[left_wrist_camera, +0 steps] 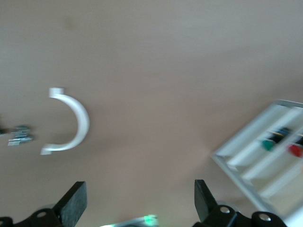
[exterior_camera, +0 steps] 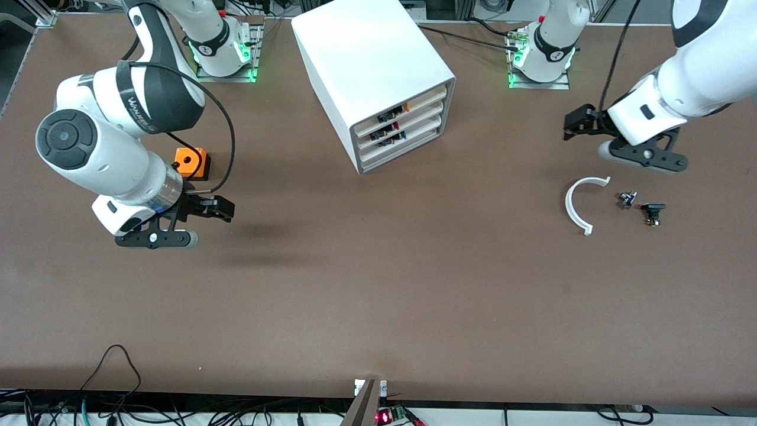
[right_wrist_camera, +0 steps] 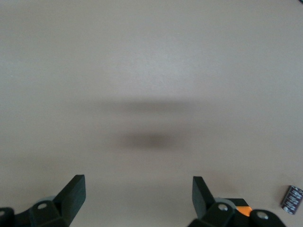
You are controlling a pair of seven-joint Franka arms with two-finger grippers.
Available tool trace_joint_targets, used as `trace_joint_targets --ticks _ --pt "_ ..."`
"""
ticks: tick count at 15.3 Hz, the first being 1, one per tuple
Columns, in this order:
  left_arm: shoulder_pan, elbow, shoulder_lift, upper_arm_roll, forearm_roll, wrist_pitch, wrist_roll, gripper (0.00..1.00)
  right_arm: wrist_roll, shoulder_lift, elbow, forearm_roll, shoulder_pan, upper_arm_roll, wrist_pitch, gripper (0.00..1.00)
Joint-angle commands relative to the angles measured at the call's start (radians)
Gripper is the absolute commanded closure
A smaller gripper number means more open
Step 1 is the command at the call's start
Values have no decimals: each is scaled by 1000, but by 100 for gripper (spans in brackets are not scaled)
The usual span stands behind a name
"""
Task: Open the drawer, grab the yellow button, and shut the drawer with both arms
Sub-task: 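Reach the left gripper to the drawer front while the right gripper approaches the cabinet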
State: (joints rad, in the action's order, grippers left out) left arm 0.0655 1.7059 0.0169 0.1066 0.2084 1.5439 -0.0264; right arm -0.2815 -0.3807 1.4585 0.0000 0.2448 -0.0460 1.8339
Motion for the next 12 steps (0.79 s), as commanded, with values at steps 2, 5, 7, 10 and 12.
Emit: trace_joint_targets --ticks 2,5,7,10,12 --pt "8 12 35 -5 237 -19 -38 0 -51 -53 -81 -2 39 2 10 0" --pt "40 75 43 -5 409 -5 -104 0 -62 -66 -99 -2 39 2 10 0" --pt "39 151 41 -4 524 44 -202 1 -114 -81 -125 6 45 2 10 0" --pt "37 321 32 -2 733 132 -387 1 -194 -113 -184 9 77 2 -1 0" --pt "37 417 29 24 822 179 -470 5 -249 -116 -190 8 97 2 2 0"
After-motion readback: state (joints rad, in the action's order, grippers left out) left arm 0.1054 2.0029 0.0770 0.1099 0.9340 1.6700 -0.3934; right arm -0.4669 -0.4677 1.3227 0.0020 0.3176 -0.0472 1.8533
